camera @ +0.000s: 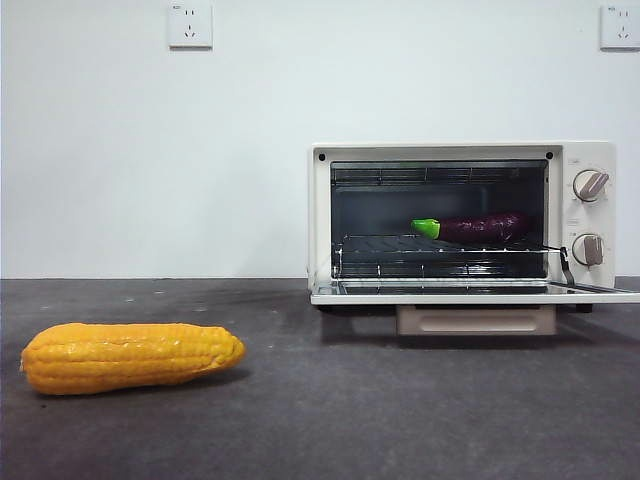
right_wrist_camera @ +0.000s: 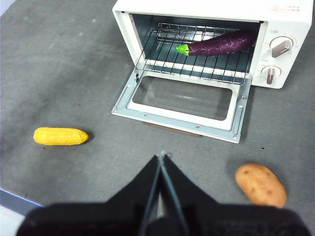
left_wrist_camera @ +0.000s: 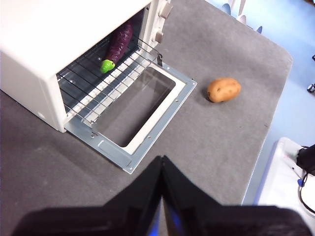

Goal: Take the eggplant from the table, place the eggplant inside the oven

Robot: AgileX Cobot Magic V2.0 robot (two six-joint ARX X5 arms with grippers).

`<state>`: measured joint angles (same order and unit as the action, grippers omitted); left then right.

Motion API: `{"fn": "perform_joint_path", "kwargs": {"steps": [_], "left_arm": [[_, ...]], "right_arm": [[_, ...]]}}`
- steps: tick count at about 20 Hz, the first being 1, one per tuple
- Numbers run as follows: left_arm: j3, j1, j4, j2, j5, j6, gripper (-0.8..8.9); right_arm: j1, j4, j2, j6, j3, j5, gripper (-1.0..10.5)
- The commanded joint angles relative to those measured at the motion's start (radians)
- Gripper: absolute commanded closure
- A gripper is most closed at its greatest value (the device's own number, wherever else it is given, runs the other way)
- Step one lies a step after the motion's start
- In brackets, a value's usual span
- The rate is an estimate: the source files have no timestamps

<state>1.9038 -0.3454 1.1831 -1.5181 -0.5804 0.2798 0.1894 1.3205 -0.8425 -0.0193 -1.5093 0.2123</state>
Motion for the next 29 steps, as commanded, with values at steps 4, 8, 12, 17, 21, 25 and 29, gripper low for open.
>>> {"fn": "perform_joint_path", "kwargs": {"steps": [4, 8, 12, 17, 21, 25, 29], "left_arm": [[-0.006, -0.002, -0.035, -0.022, -0.003, 0.012, 8.19], [-0.011, -0.002, -0.053, -0.069, -0.003, 0.011, 8.19], [-0.014, -0.003, -0.061, -0.197, -0.013, 0.011, 8.19], [-0.014, 0.003, -0.1, -0.389, -0.073, 0.011, 8.2], [-0.021, 0.018, -0.13, -0.511, -0.131, 0.012, 8.19], [-0.105, 0.05, -0.213, -0.545, -0.134, 0.006, 8.19], [-0.318, 0.086, -0.396, -0.545, -0.213, -0.066, 8.19]], "right_arm": [[0.001, 0.019, 0.003, -0.012, 0.0, 0.001, 9.6], [0.001, 0.02, 0.003, -0.013, 0.0, 0.009, 9.6], [0.001, 0.027, 0.003, -0.016, 0.0, 0.008, 9.6], [0.001, 0.051, 0.006, -0.019, 0.0, 0.008, 9.6], [0.001, 0.051, 0.01, -0.019, 0.0, 0.008, 9.6], [0.001, 0.051, 0.01, -0.019, 0.0, 0.007, 9.6], [0.001, 0.051, 0.01, -0.02, 0.0, 0.008, 9.6]]}}
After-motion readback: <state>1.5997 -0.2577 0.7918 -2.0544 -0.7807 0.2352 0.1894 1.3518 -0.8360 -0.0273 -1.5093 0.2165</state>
